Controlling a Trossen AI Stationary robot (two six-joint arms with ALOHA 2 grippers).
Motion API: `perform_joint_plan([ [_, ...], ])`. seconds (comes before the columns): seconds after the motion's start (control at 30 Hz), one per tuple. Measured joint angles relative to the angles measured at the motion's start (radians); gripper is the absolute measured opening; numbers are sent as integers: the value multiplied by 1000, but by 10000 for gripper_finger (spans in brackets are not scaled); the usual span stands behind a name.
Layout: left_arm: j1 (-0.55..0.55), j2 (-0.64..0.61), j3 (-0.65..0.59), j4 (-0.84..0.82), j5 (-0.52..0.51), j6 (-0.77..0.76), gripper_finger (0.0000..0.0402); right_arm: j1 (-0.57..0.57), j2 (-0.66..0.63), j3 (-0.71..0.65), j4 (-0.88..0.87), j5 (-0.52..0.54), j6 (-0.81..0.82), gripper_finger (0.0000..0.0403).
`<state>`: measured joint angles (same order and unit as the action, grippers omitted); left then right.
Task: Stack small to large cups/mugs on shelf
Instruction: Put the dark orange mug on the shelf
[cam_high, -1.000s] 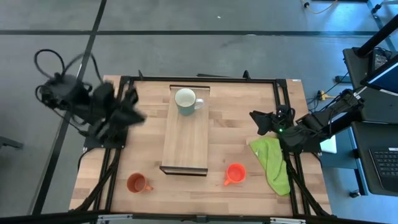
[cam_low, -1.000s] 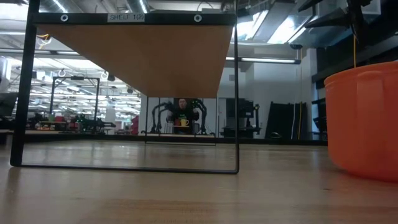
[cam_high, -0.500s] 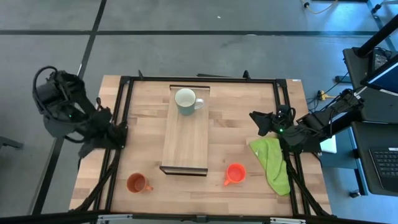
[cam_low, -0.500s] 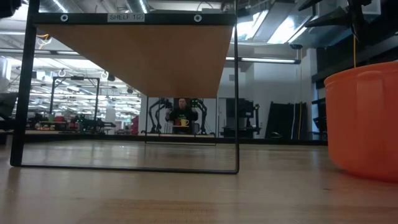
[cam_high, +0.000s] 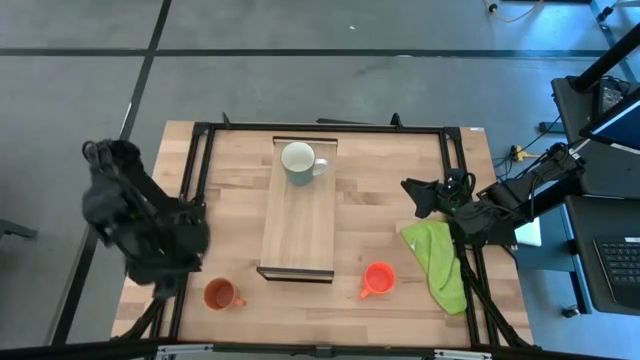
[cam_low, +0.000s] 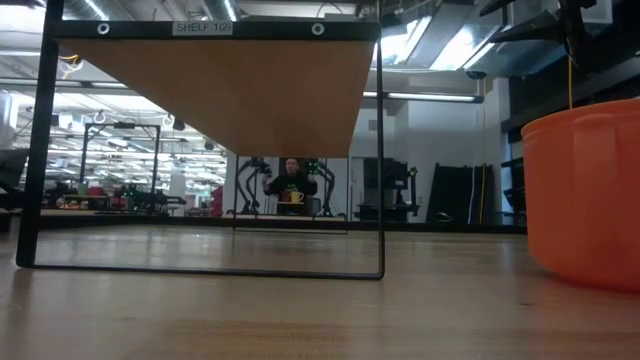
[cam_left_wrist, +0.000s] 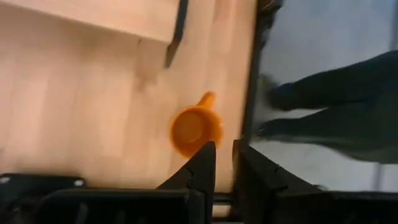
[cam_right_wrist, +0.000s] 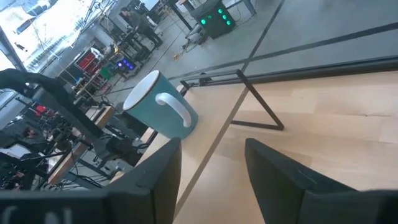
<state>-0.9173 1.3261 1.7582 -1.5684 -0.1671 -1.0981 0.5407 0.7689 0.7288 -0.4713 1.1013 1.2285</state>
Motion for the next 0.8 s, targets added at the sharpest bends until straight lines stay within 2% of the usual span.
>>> perform_joint_plan([
  [0.1, 1, 28, -70, -2, 30, 3, 50, 0, 0, 0, 2, 2, 0, 179],
  [0.3, 0, 32, -234, 2, 208, -84, 50, 0, 0, 0, 4, -9, 0, 179],
  [0.4, -6, 33, -303, 64, 281, -88, 50, 0, 0, 0, 3, -34, -2, 179],
  [0.5, -7, 33, -361, 145, 270, -84, 50, 0, 0, 0, 3, -55, -3, 179],
  [0.8, -25, 33, -500, 203, 77, -133, 50, 0, 2, 0, 3, -59, -24, 179],
])
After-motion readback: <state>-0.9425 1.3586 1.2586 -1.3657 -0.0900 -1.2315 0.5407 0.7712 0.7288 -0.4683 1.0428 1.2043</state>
